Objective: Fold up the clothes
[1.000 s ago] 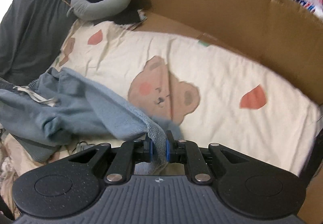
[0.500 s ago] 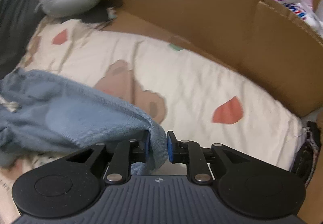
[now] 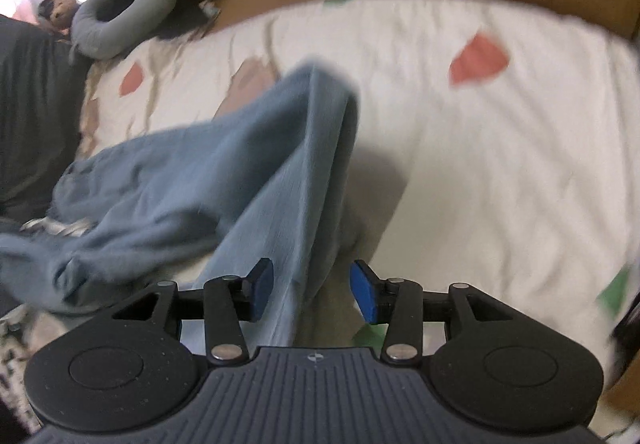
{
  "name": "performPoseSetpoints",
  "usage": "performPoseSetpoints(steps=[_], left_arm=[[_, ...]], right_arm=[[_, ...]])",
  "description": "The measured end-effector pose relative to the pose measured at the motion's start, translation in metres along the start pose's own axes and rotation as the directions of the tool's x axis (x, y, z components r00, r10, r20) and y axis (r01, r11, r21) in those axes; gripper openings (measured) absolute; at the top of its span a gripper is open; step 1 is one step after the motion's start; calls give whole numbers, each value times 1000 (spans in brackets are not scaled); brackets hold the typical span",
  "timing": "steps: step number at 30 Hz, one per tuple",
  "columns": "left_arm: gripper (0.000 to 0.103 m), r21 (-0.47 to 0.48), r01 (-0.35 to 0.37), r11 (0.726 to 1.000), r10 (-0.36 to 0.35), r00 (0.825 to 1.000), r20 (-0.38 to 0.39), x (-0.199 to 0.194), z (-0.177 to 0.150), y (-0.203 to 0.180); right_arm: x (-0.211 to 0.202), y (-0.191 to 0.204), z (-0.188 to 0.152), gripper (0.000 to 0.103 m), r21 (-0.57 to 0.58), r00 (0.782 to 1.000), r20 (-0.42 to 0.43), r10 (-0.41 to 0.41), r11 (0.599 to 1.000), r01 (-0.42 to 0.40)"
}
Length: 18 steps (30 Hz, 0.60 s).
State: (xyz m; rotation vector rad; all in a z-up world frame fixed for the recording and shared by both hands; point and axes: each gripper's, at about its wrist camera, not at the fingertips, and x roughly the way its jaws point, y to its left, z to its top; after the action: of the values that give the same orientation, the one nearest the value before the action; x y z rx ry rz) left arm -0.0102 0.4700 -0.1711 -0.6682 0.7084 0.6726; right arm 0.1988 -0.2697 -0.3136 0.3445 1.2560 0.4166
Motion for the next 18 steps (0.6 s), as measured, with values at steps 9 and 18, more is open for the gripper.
performPoseSetpoints(steps=[9, 18], left_arm=[[5, 18, -19, 1000, 19, 1000, -22, 2, 0, 0], [6, 14, -60, 998, 60, 998, -24, -4, -7, -10]], right_arm=[[43, 11, -52, 30, 19, 988, -98, 122, 992, -121], [19, 19, -37, 1, -113, 995, -95, 41, 992, -51]])
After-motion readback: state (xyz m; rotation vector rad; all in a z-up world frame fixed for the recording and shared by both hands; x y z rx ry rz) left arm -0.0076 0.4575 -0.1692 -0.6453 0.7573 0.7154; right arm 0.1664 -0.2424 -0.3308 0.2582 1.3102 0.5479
